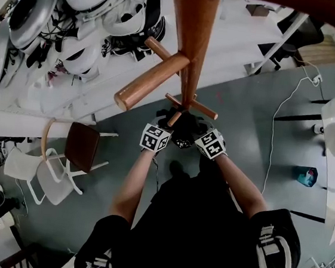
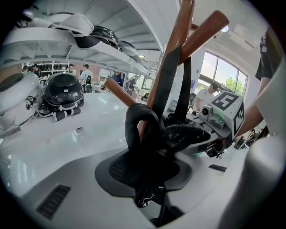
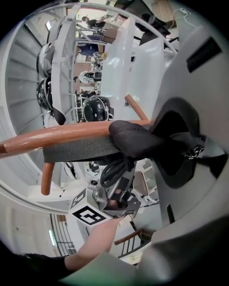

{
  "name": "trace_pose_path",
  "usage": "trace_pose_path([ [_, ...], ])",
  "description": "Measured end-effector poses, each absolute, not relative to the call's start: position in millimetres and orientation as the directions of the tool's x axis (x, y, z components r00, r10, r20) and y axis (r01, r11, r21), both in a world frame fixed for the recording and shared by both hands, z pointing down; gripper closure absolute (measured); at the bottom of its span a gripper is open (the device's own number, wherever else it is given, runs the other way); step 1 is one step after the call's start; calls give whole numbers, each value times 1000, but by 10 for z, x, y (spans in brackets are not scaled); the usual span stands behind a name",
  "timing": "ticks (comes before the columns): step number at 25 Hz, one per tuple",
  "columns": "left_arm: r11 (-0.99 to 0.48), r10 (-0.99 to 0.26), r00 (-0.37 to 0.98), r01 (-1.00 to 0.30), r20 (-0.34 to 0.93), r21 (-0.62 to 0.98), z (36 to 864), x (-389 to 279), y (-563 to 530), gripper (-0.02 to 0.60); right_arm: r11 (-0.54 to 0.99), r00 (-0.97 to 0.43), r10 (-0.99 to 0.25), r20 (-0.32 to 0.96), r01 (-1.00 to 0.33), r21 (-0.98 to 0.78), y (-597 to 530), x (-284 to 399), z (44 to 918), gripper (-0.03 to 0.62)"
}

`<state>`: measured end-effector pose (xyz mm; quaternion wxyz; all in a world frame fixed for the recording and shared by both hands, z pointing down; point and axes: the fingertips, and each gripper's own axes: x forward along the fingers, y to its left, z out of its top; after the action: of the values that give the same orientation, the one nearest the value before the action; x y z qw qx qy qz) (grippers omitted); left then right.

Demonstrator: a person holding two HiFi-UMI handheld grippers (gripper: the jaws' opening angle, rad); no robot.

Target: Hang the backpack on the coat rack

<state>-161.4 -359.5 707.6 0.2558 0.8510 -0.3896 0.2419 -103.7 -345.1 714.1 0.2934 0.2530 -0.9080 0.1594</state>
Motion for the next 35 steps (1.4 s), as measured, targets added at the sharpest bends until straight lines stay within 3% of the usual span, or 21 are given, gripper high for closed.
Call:
trace_pose_path([
  [6, -512, -576, 579, -806, 578, 298, 7096, -1745, -3571, 430, 832, -686, -383, 619, -547, -92, -3439, -1122, 7134, 491],
  [15, -488, -619, 552, -828, 559, 276, 7069, -1890, -3478, 350, 812, -666, -414, 621, -578, -78, -3327, -884, 7273, 365],
  [25, -435, -674, 537, -843, 507, 315, 6861, -2156, -3021, 333, 772, -658, -449, 605, -626, -108, -3003, -603, 7174, 365],
  [30, -448, -687, 543, -840, 484, 307, 6710, -2238, -2690, 353, 797, -698, -432, 571, -592, -120, -2749, -678, 6895, 488],
  [32, -444, -686, 548, -837, 480, 320, 6646, -2253, -2561, 425, 815, -707, -427, 564, -571, -97, -2662, -770, 6772, 569],
  [33, -442, -685, 550, -835, 478, 327, 6615, -2249, -2497, 479, 829, -709, -416, 570, -554, -83, -2610, -822, 6747, 579],
  [35, -457, -691, 542, -840, 478, 291, 6538, -2223, -2382, 519, 857, -711, -393, 583, -513, -49, -2499, -921, 6730, 579],
])
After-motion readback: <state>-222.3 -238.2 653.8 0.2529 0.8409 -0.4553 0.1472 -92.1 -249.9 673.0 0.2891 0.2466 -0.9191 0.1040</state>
